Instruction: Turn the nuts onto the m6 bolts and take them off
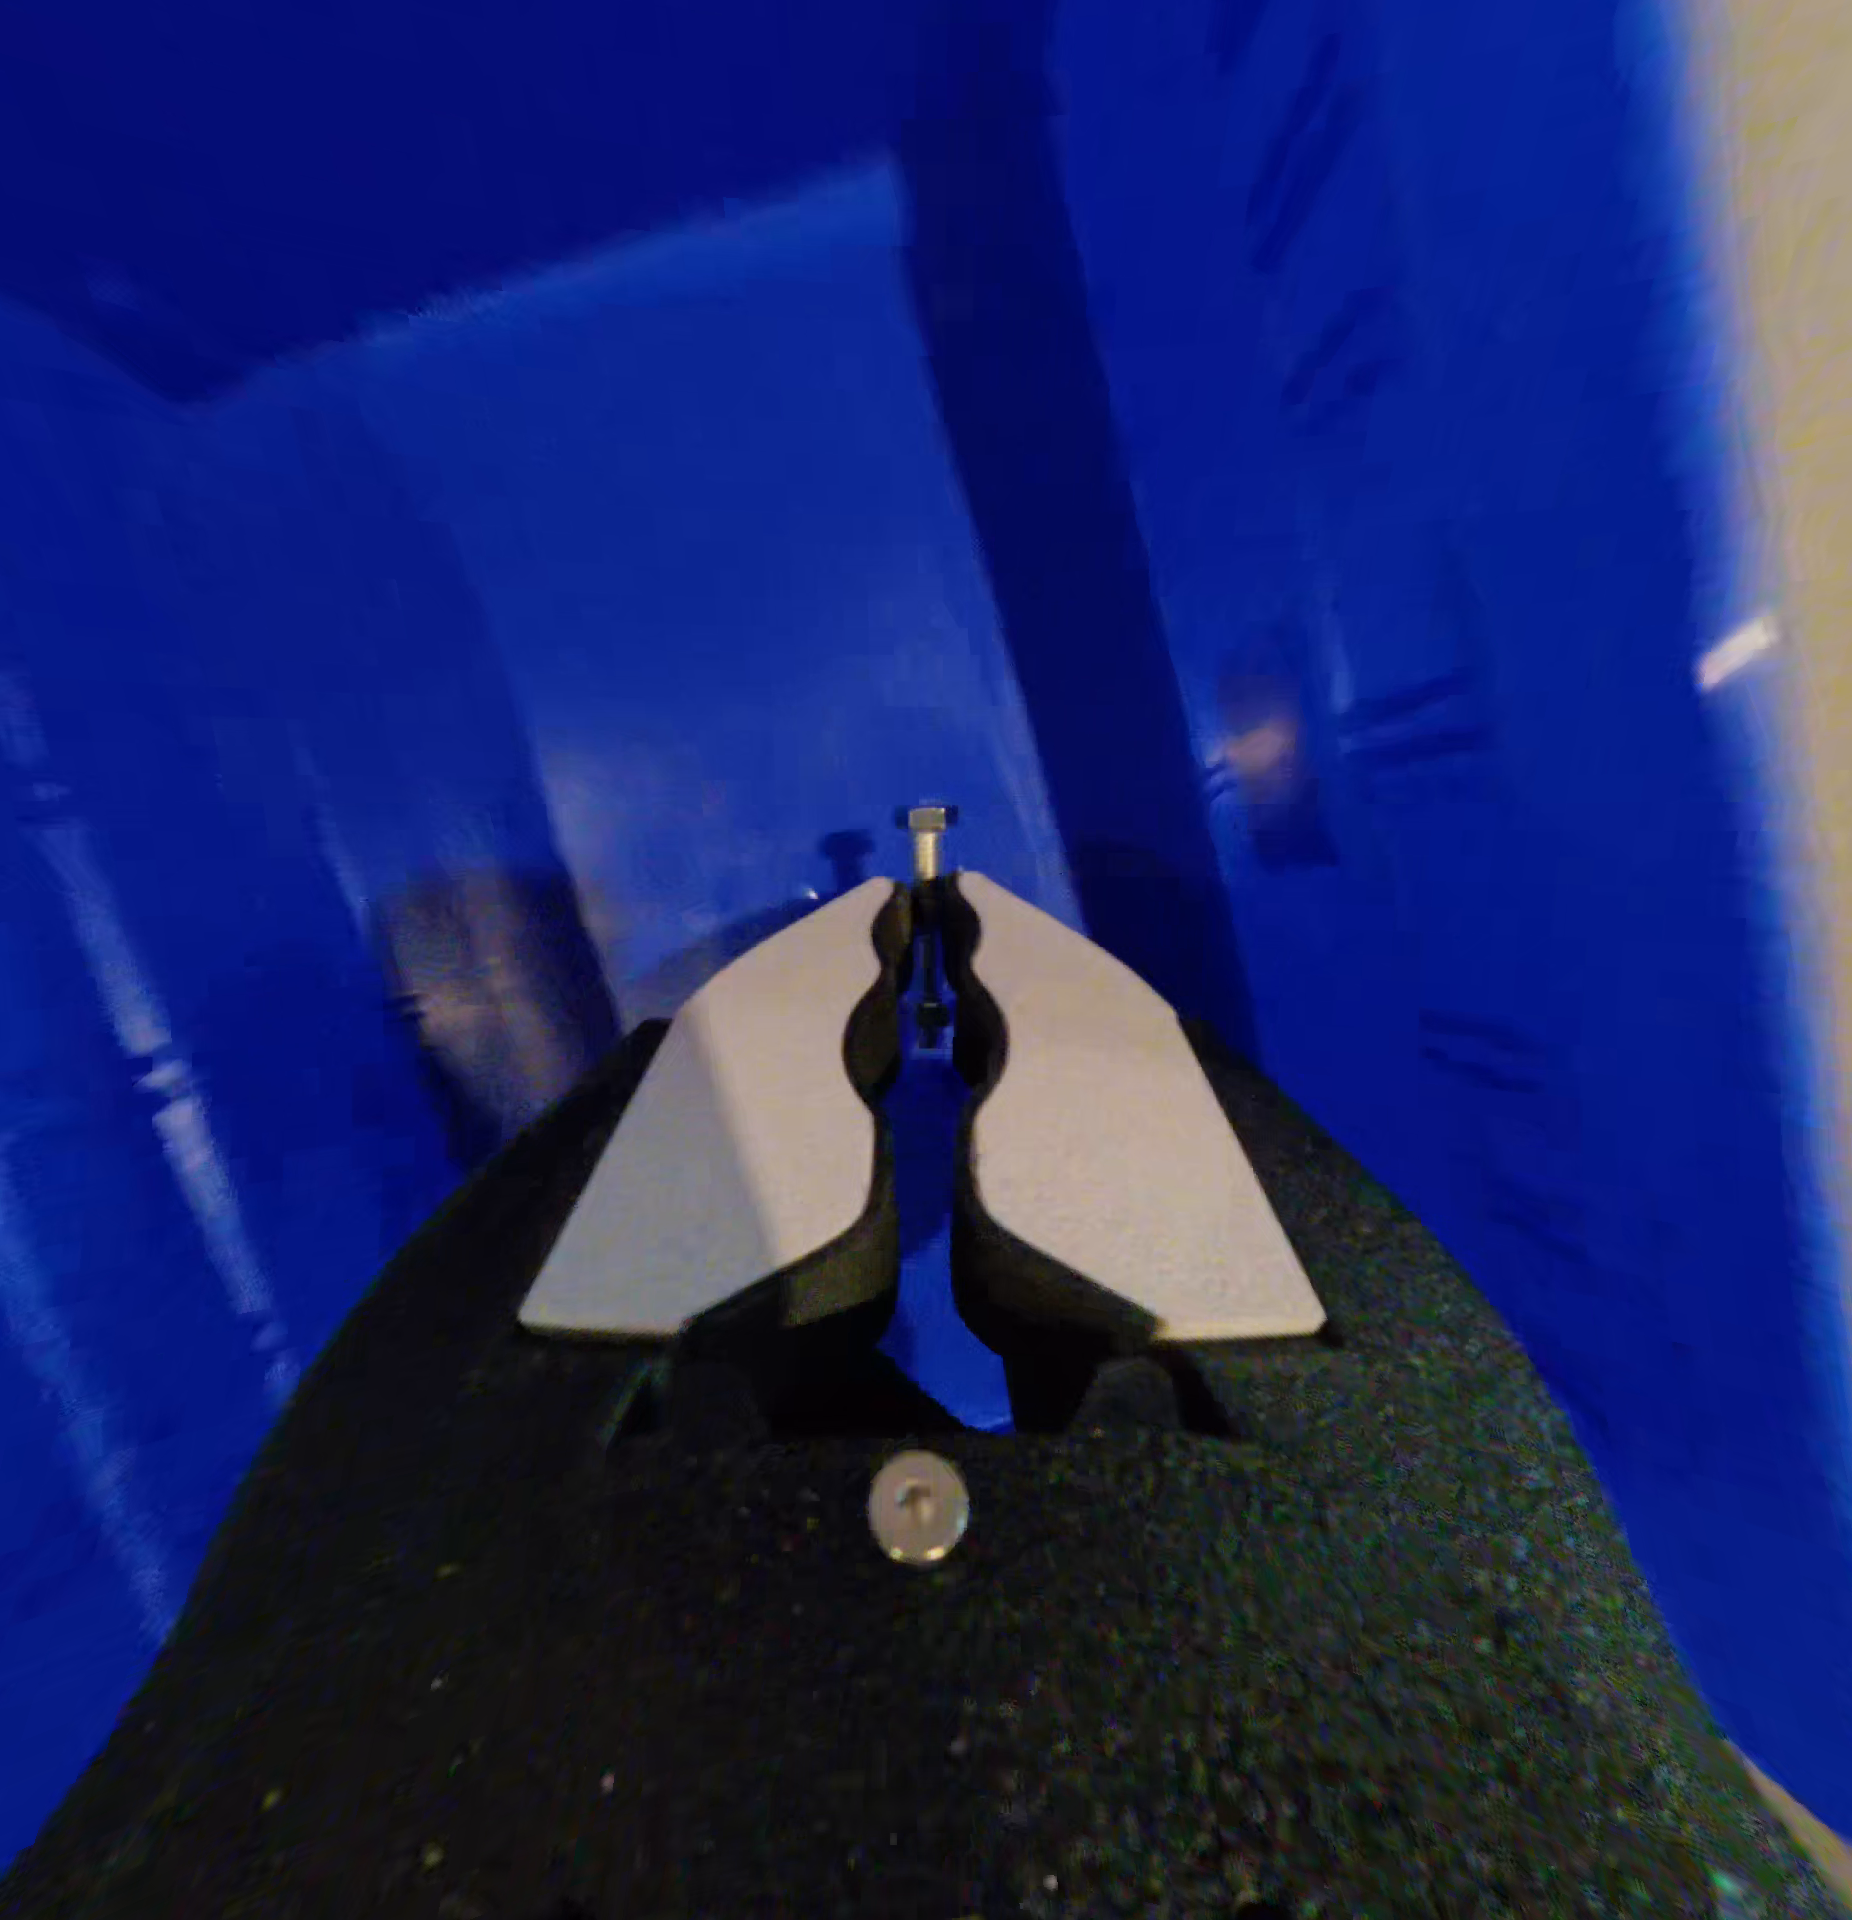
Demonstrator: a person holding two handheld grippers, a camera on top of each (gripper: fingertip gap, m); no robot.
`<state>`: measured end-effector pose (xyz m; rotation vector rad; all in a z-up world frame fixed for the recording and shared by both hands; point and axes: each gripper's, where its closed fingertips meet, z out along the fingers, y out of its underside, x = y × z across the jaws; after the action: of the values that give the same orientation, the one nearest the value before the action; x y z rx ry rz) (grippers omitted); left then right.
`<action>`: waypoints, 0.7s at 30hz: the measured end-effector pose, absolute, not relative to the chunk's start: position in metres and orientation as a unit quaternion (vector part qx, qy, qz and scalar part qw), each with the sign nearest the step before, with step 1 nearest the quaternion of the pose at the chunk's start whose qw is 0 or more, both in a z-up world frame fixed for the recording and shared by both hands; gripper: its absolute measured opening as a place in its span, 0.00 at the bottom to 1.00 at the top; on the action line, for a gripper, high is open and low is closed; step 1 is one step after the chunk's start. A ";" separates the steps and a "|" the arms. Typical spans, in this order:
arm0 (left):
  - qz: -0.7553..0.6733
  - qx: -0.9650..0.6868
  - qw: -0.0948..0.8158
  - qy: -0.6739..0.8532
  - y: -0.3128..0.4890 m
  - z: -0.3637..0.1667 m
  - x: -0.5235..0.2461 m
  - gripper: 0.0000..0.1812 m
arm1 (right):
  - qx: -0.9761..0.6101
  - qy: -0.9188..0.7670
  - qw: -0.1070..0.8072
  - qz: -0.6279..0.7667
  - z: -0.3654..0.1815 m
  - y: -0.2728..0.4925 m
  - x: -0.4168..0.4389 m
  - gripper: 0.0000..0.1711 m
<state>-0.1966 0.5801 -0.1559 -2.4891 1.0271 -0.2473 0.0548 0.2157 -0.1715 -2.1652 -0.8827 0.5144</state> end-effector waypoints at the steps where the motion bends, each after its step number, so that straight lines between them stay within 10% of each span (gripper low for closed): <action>1: -0.116 -0.890 0.270 0.350 0.580 -0.129 -0.194 0.03 | -0.840 -0.341 0.373 0.196 -0.170 0.217 0.057 0.23; 8: -0.477 -0.604 0.536 0.346 0.430 0.062 -0.037 0.03 | -0.783 -0.202 0.552 0.204 -0.109 0.272 0.077 0.24; 15: -0.764 -0.488 0.404 0.122 0.333 -0.002 0.100 0.03 | -0.667 -0.198 0.718 0.015 -0.049 0.287 0.138 0.22; 21: -0.783 -0.483 0.350 0.177 0.280 -0.037 0.151 0.03 | -0.673 -0.173 0.700 0.165 -0.060 0.269 0.141 0.18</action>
<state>0.1510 0.2798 -0.0365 -1.2524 0.4589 -2.0278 0.1411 0.2693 -0.0603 -1.4995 -0.3856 0.3667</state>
